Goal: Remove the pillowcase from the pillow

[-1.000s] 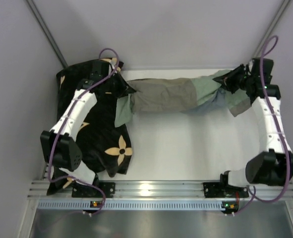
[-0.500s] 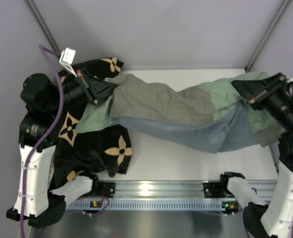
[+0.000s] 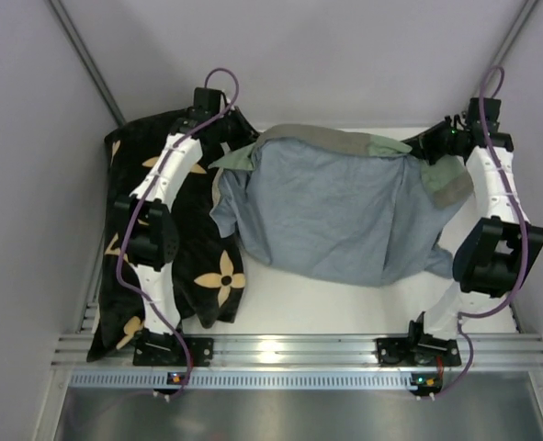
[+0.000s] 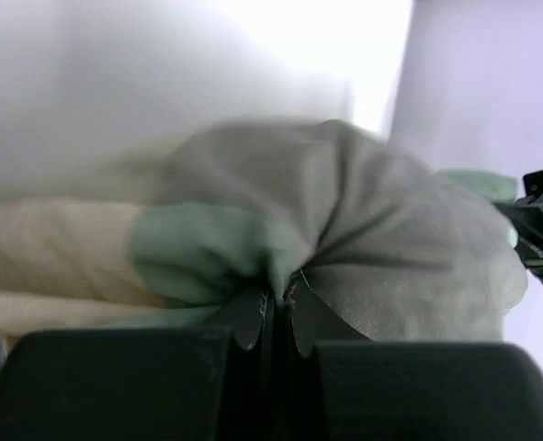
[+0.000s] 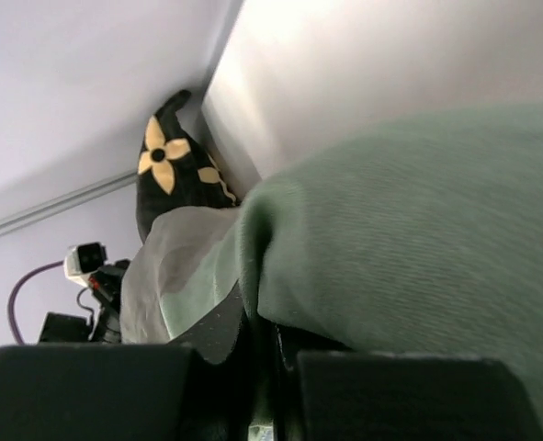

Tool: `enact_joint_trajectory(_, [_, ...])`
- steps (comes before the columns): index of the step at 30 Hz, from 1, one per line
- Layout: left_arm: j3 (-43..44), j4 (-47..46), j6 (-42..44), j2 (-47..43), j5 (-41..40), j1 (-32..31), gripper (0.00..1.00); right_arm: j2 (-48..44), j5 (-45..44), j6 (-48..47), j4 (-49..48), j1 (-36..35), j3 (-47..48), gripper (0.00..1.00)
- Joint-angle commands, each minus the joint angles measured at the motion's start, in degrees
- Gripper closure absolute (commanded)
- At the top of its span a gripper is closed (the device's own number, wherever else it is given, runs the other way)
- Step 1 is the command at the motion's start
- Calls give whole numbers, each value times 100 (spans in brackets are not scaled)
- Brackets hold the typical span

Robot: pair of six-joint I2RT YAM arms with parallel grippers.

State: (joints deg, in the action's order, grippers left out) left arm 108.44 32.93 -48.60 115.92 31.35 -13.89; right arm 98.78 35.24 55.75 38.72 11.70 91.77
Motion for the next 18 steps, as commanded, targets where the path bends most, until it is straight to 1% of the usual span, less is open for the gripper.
enact_joint_trajectory(1, [449,293,44,167,-323,-44,100,167,71,77,-180,-19,526,100])
enact_joint_trajectory(5, [607,293,52,474,-691,-26,100,624,70,103,-242,-1,535,100])
enact_joint_trajectory(6, [747,293,44,536,-736,-9,98,799,27,94,-242,-1,561,100])
enact_joint_trajectory(7, [835,293,52,607,-806,0,89,879,-148,94,-242,-10,640,100])
enact_joint_trajectory(8, [923,302,78,738,-858,9,62,967,-210,33,-303,-2,684,100])
enact_joint_trajectory(10, [1265,337,262,879,-1086,9,39,1283,-394,-125,-286,-1,912,95])
enact_joint_trajectory(11, [1389,450,359,967,-1235,9,31,1362,-456,-212,-295,7,939,91])
enact_joint_trajectory(12, [1460,573,569,950,-1402,0,23,1537,-501,-274,-295,25,974,81])
enact_joint_trajectory(13, [1417,583,684,881,-1787,-17,18,1608,-597,-362,-295,25,1070,75])
enact_joint_trajectory(14, [1390,618,937,680,-2086,-35,16,1679,-676,-545,-295,34,1115,69])
enact_joint_trajectory(15, [1355,714,1079,547,-2350,-78,14,1775,-746,-669,-295,42,1220,58])
enact_joint_trajectory(16, [1303,759,1194,224,-2919,-114,13,1802,-912,-844,-286,34,1256,52])
enact_joint_trajectory(17, [1102,768,1412,47,-3168,-166,13,1776,-1001,-1151,-286,25,1282,43])
enact_joint_trajectory(18, [1013,768,1554,-138,-3458,-306,12,1750,-1089,-1302,-286,-10,1317,41])
